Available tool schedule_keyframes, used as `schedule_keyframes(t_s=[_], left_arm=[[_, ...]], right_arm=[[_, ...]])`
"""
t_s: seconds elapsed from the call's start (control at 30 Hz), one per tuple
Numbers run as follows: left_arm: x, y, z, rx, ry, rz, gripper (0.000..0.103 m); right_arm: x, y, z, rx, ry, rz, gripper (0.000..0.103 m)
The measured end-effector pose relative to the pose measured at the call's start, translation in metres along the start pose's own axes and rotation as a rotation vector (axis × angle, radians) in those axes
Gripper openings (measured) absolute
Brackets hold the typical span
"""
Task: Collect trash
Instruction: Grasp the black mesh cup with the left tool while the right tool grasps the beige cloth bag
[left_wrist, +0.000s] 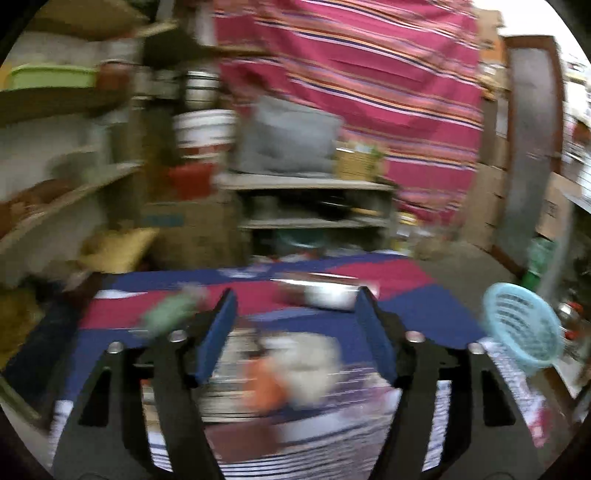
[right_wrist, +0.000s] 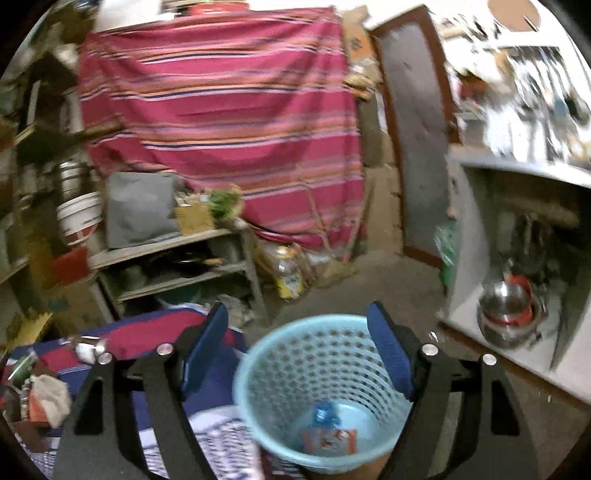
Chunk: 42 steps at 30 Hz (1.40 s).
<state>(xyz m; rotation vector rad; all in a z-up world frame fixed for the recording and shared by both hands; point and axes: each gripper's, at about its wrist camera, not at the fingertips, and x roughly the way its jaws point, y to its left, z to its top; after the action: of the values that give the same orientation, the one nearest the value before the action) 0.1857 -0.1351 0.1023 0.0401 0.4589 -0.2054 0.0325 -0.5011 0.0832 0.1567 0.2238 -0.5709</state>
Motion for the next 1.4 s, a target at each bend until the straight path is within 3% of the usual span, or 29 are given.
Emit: schedule_keyframes(t_s=[0.07,0.13,0.2,0.3,0.37,0.43,0.6,0.73,0.87,0.97,1.13,1.2,1.4], left_arm=[[-0.008,0.044,0.002,-0.056,-0.014,0.026,0.076],[-0.011,0.075,0.004,-0.062,-0.026,0.100,0.076],[-0.008,0.104,-0.001,-0.058,-0.008,0.139,0.079],[0.000,0.134,-0.021,-0.113,0.010,0.095,0.082],[0.011,0.151,-0.040,-0.178,0.052,0.074,0.082],[0.020,0.160,-0.053,-0.198,0.086,0.060,0.082],[0.043,0.148,-0.067,-0.101,0.146,0.048,0.085],[0.059,0.130,-0.079,-0.132,0.193,-0.080,0.086],[0.075,0.104,-0.083,-0.010,0.210,-0.018,0.087],[0.090,0.099,-0.087,-0.031,0.252,-0.042,0.087],[0.111,0.098,-0.096,-0.001,0.327,0.006,0.086],[0.119,0.102,-0.101,-0.002,0.355,-0.004,0.079],[0.101,0.110,-0.087,-0.035,0.294,-0.012,0.076]], right_arm=[[-0.004,0.034,0.012,-0.015,0.001,0.087,0.077],[-0.001,0.074,0.019,-0.028,0.041,0.189,0.077],[-0.001,0.108,0.018,-0.034,0.058,0.233,0.078],[0.004,0.165,-0.009,0.000,0.117,0.405,0.082],[0.004,0.200,-0.040,-0.037,0.152,0.462,0.082],[0.004,0.228,-0.058,-0.089,0.200,0.449,0.082],[-0.006,0.271,-0.081,-0.167,0.213,0.480,0.082],[-0.012,0.282,-0.092,-0.184,0.230,0.488,0.082],[-0.009,0.273,-0.090,-0.162,0.263,0.497,0.082],[-0.004,0.278,-0.094,-0.197,0.268,0.502,0.082],[0.020,0.289,-0.107,-0.230,0.329,0.485,0.082],[0.030,0.293,-0.114,-0.232,0.370,0.501,0.082],[0.039,0.310,-0.131,-0.299,0.393,0.548,0.082]])
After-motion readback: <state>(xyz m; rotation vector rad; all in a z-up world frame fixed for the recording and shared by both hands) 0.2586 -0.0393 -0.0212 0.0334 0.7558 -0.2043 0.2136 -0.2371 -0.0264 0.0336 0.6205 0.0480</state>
